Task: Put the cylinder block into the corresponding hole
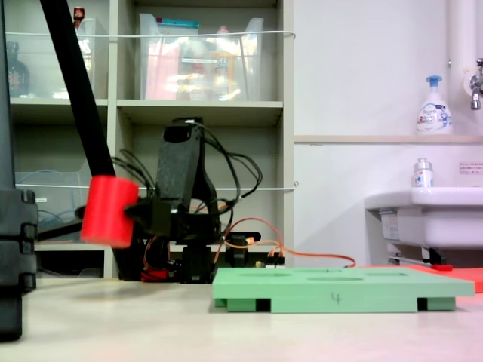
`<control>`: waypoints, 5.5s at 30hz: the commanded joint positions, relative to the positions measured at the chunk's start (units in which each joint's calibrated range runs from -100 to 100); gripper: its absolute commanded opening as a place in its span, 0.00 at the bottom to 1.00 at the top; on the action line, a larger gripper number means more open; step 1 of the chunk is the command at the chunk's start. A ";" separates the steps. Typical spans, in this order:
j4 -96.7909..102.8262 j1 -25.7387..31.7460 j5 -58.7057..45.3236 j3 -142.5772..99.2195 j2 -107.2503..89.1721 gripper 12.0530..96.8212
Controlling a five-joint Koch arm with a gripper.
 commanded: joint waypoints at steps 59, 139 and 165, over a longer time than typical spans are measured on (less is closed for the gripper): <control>-30.01 25.45 -3.17 48.13 35.28 0.25; -85.28 10.21 -47.62 -0.03 -77.56 0.40; -87.40 7.23 -52.45 -38.51 -84.27 0.39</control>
